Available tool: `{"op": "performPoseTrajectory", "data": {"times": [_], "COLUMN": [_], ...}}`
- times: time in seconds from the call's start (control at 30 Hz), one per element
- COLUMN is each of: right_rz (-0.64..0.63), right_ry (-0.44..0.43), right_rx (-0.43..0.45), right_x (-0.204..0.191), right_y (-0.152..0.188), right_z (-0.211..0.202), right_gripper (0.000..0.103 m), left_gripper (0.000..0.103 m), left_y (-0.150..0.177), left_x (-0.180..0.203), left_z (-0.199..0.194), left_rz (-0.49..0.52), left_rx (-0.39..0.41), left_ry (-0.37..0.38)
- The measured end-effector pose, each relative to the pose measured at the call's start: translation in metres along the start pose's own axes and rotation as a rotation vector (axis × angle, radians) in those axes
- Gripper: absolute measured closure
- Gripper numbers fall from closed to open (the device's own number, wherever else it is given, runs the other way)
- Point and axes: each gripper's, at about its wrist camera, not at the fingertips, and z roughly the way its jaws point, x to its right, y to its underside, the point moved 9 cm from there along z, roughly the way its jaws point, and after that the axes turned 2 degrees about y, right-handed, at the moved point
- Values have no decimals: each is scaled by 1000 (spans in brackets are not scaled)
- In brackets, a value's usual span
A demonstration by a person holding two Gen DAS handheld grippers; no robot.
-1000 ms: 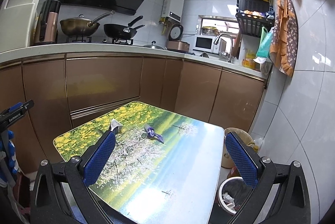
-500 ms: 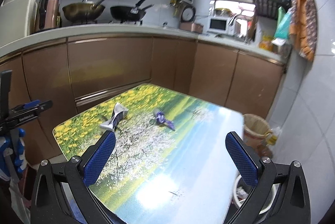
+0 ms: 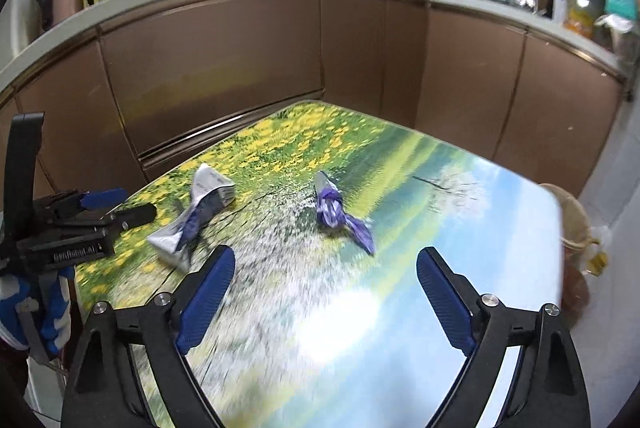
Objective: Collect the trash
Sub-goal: 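Grasp the white milk carton with the left tool while the right tool grasps the purple bag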
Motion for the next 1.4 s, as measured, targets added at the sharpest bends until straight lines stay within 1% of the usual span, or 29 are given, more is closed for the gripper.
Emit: {"op": "performPoseTrajectory", "data": {"times": [0.1,0.2,0.3,0.37,0.5,0.53,0.57,0.6,0.63,0.67,0.7,0.73,0.77,0.83,0.93,1.0,1.13,1.3,1.4], "right_rz": [-5,-7,-15,-18,-25,-21,-15,-10,-10,-12,-16,-19,-20,-18,-16,-10,7,43,59], "right_ry": [-17,-30,-33,-36,-49,-55,-59,-61,-59,-56,-53,-52,-50,-53,-62,-68,-80,-81,-74], "right_rx": [-37,-63,-89,-103,-128,-137,-144,-153,-157,-160,-162,-164,-164,-161,-154,-144,-117,-74,-40], "right_x": [-2,-4,5,9,10,11,11,12,12,11,11,11,11,12,11,10,9,13,22], "right_y": [-9,-15,-21,-23,-24,-24,-24,-23,-21,-20,-18,-17,-16,-14,-10,-7,-2,5,11], "right_z": [42,74,104,117,135,139,143,147,149,151,152,152,151,148,140,130,104,63,34], "right_gripper": [16,17,18,21,33,37,39,44,50,55,64,70,72,72,73,75,75,75,75], "left_gripper": [35,35,36,36,37,40,43,49,53,56,60,64,66,73,80,81,81,81,81], "left_y": [-3,-3,-2,-2,-1,-1,-1,-1,1,2,3,4,4,5,7,7,8,7,4], "left_x": [2,2,3,4,6,7,8,9,10,10,11,11,10,11,12,13,20,34,52], "left_z": [29,45,54,56,59,60,61,62,63,64,65,65,65,63,60,57,47,30,14], "left_rz": [17,28,41,48,65,67,70,74,78,80,80,80,79,74,76,76,76,58,76], "left_rx": [-47,-77,-88,-89,-84,-85,-86,-87,-88,-91,-94,-94,-94,-91,-85,-81,-64,-43,-26], "left_ry": [-28,-50,-70,-77,-96,-94,-93,-95,-96,-95,-95,-97,-96,-91,-86,-82,-62,-6,24]}}
